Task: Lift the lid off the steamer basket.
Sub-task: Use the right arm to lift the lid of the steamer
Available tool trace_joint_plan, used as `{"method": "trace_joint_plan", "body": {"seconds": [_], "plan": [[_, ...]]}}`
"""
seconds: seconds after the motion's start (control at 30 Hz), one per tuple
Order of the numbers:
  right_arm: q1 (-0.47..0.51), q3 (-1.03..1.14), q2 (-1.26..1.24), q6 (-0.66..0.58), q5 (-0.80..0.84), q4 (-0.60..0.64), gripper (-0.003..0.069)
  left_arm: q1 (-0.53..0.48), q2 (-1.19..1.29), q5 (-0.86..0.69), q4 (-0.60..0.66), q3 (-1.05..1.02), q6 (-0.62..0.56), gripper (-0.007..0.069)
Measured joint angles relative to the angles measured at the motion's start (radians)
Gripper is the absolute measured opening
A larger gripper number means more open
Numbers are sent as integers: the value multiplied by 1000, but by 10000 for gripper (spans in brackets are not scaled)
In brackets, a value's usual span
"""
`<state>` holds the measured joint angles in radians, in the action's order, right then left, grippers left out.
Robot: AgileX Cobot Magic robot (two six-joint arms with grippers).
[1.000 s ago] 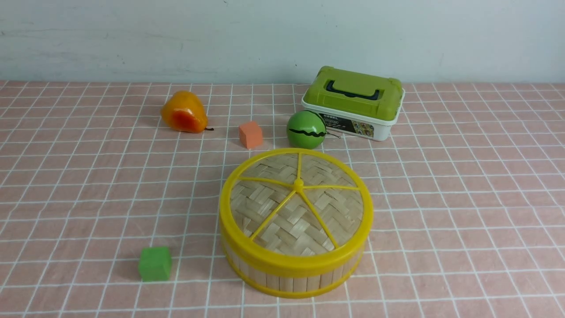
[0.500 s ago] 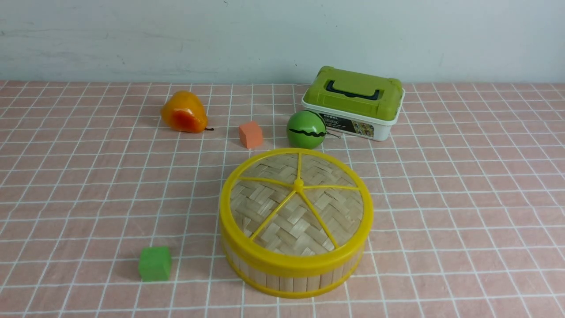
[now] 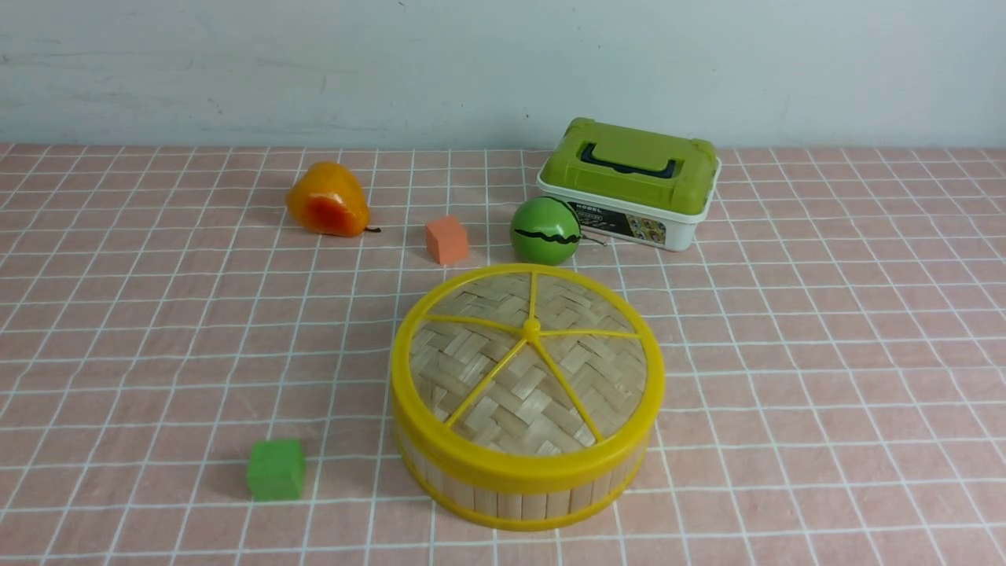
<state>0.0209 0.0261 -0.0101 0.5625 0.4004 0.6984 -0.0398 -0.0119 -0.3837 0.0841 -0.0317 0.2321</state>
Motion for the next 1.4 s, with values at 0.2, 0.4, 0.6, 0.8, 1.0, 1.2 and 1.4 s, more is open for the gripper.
{"method": "trace_joint_plan", "body": {"seconds": [0.2, 0.4, 0.6, 0.8, 1.0, 1.2, 1.4], "plan": [[0, 0, 0, -22, 0, -18, 213, 0, 0, 0, 0, 0, 0, 239], [0, -42, 0, -283, 54, -24, 160, 0, 0, 0, 0, 0, 0, 239], [0, -318, 197, -614, 210, -70, -14, 0, 0, 0, 0, 0, 0, 239], [0, -734, 605, -1023, 611, -111, -22, 0, 0, 1, 0, 0, 0, 239], [-39, -1085, 979, -1218, 828, -106, -17, 0, 0, 3, 0, 0, 0, 239], [-331, -1344, 1265, -1053, 840, -350, -6, 0, 0, 3, 0, 0, 0, 239], [-539, -1495, 1438, -800, 847, -625, -4, 0, 0, 4, 0, 0, 0, 239]]}}
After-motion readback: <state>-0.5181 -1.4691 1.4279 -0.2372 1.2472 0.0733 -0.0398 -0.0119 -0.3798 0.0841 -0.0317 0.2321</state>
